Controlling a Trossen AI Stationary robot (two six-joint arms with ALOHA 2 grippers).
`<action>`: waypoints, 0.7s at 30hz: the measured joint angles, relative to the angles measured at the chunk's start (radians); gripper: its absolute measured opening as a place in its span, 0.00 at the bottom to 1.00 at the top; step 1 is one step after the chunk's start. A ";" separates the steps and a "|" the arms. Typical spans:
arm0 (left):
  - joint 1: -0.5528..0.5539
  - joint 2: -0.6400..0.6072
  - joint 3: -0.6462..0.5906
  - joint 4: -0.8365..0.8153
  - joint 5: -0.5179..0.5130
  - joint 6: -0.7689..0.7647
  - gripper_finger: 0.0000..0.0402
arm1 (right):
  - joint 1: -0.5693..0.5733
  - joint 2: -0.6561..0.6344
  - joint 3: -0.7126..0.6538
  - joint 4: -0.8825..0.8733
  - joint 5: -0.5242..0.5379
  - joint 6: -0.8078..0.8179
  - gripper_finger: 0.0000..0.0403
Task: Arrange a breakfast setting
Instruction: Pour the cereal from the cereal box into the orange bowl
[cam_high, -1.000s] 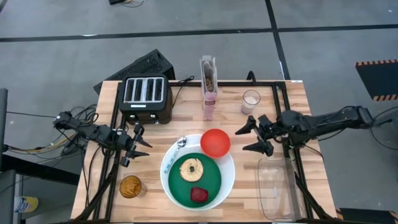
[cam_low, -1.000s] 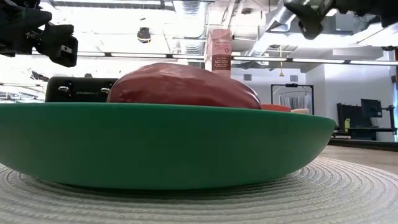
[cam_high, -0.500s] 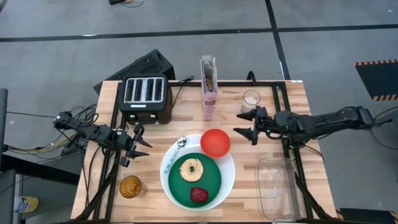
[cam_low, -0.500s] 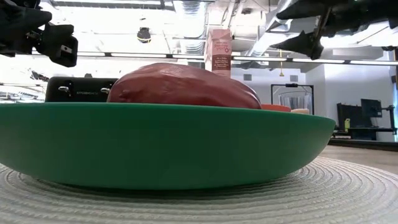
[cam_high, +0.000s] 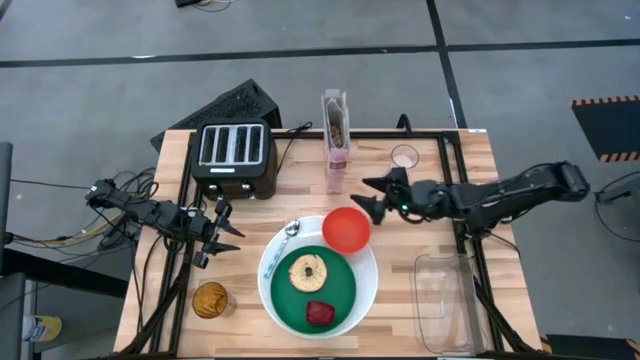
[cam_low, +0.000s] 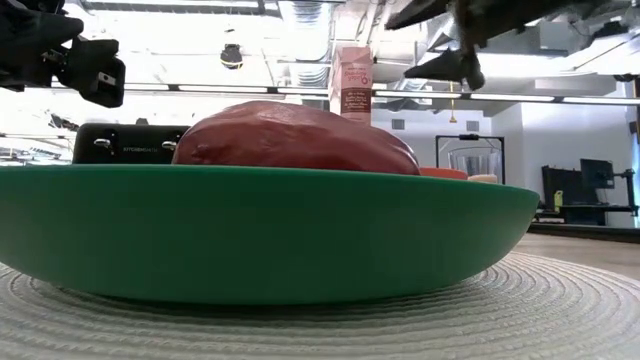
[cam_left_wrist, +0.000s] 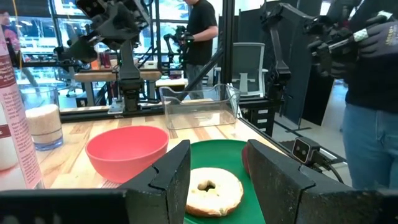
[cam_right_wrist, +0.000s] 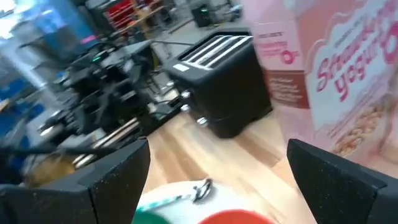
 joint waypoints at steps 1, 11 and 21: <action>0.000 0.000 0.000 0.000 0.000 0.000 0.36 | -0.008 0.024 0.014 0.000 0.009 0.015 0.99; 0.000 0.000 0.000 0.000 0.000 0.000 0.36 | -0.060 0.266 0.158 -0.003 0.011 0.166 0.99; 0.000 0.000 0.000 0.001 0.000 0.000 0.36 | -0.070 0.348 0.211 -0.027 0.058 0.224 0.99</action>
